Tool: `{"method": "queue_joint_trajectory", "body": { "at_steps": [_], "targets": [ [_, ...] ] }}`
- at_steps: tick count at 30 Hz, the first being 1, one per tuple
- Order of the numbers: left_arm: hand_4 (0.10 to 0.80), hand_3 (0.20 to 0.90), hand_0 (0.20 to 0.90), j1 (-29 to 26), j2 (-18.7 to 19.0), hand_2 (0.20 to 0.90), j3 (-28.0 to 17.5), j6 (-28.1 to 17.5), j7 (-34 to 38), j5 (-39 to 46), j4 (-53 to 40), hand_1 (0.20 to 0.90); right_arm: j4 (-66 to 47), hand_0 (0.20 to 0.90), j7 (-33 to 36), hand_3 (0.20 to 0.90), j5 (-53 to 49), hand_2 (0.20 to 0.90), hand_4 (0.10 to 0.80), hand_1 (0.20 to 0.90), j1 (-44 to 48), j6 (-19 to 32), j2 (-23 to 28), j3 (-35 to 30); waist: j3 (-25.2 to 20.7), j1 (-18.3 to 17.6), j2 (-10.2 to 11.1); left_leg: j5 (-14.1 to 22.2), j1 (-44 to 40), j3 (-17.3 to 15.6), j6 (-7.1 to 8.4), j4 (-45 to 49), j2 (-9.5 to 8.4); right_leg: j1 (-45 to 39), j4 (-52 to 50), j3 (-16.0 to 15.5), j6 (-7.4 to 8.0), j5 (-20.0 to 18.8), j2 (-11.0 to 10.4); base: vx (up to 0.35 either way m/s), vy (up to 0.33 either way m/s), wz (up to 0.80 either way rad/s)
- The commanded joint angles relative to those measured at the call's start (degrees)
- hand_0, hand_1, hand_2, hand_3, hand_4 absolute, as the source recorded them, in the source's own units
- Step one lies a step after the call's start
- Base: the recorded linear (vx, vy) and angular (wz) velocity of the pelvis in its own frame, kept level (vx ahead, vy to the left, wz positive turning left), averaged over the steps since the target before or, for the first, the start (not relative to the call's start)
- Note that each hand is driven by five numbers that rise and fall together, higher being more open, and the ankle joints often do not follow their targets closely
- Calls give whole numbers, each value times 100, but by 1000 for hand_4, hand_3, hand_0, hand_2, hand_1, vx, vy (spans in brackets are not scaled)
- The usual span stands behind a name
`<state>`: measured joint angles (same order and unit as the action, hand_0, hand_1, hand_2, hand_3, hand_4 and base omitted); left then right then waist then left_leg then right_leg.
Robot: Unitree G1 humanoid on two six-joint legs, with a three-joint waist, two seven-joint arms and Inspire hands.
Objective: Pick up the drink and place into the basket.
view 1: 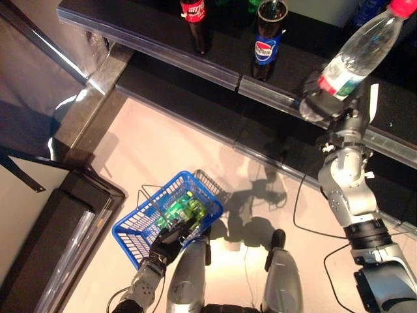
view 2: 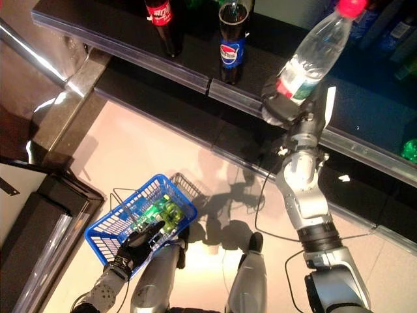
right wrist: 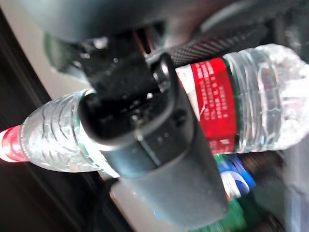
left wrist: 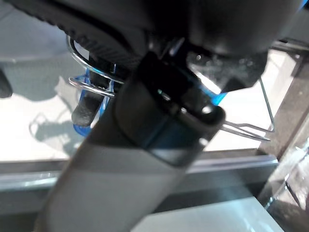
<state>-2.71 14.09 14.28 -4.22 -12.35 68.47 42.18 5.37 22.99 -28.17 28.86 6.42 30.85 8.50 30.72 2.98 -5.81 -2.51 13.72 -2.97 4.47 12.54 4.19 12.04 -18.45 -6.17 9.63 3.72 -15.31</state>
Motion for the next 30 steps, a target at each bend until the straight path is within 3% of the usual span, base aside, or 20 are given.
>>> {"method": "queue_joint_trajectory", "body": {
  "at_steps": [1,5,10,19,30],
  "targets": [
    [100,200,300,397,235,300,-117,-662,-1078,111,-1406,300,-1358,300,-653,200,89,300,100,300,624,528,99,-68,-666,38,210,26,-116,174,15,381,75,-336,-110,-312,-800,146,314,0,0,0],
    [100,200,300,404,237,300,-4,-693,-1198,51,-1791,300,-1665,300,-1222,200,-292,300,100,300,345,221,-304,483,-797,86,298,-17,-312,168,20,86,124,-550,100,-329,-774,102,374,25,-33,6],
    [100,200,300,305,307,300,253,-812,-1199,28,-2327,300,-1878,300,-1412,200,-378,300,100,300,200,-10,-669,1078,-876,137,347,-32,-472,177,31,-208,128,-703,328,-342,-729,20,422,8,-14,4],
    [100,200,300,99,509,300,679,-783,-1409,309,-3460,300,-1485,300,-891,200,-686,300,100,300,177,-115,-1095,1714,-842,328,328,-72,-467,301,47,-261,135,-823,408,-518,-718,10,415,12,-18,10],
    [100,200,300,-358,941,300,1249,-612,-2042,546,-5156,300,-427,300,-529,200,3,300,100,300,288,-84,-1321,2236,-555,538,215,-48,-351,544,24,-125,42,-755,248,-749,-714,9,307,0,-9,8]
  ]
}}
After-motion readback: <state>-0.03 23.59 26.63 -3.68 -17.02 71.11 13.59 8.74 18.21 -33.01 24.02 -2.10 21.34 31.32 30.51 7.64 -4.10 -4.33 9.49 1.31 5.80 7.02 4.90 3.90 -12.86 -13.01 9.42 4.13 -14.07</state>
